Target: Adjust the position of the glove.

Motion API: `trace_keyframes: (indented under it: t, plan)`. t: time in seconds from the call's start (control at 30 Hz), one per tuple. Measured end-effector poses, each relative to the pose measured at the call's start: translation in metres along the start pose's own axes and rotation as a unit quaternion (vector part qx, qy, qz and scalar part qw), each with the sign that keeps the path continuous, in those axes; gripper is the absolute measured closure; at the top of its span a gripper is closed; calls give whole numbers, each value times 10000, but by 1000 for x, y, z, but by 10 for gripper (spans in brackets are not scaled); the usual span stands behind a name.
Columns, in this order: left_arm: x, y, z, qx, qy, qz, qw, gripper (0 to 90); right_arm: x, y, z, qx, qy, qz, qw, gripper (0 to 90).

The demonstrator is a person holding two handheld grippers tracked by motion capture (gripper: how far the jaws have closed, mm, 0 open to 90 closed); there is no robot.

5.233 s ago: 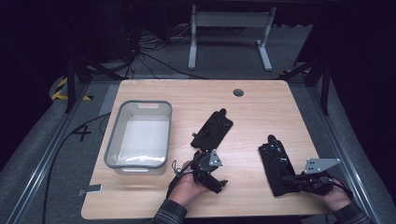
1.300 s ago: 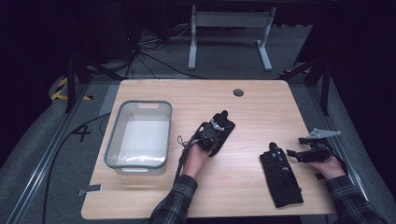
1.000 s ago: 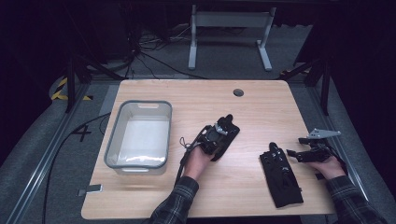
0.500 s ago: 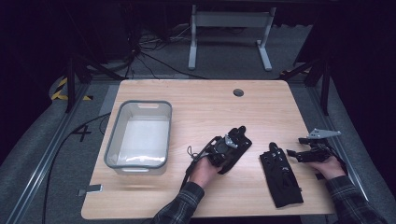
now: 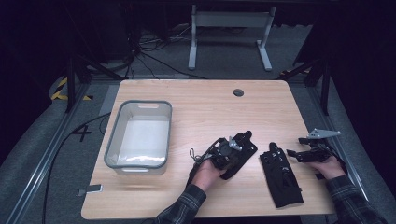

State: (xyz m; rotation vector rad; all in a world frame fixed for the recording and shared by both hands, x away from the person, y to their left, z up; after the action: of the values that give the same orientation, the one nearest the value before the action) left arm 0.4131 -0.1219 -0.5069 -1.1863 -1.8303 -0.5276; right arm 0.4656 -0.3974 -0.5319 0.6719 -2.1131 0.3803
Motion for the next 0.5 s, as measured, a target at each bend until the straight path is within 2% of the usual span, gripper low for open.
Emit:
trace_keyframes:
  t: [0.1,0.27,0.33,0.5]
  plan:
    - [10,19,0,153,-95,-228,9996,893,0,0,0,-1,0,0,10000,166]
    - [2,49,3,434,-38,-376,9983,896,0,0,0,-2,6,-1,10000,165]
    - [-3,51,4,509,-18,-306,9982,895,0,0,0,0,4,-1,10000,165]
    - [-13,48,6,396,210,-304,9985,896,0,0,0,6,0,3,10000,165]
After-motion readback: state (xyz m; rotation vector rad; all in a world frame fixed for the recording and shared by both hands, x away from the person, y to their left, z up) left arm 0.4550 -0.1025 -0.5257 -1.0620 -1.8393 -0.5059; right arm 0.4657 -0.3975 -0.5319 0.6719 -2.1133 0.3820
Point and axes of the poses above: each handheld gripper's, and its own axes: x roughly backward along the jaws, z roughly out of its underside, y roughly to its left, the point moved 10 cm from there along -x, roughly forward along the jaws, and after that the axes turned 10 degrees about y, right-handed, at the moved point
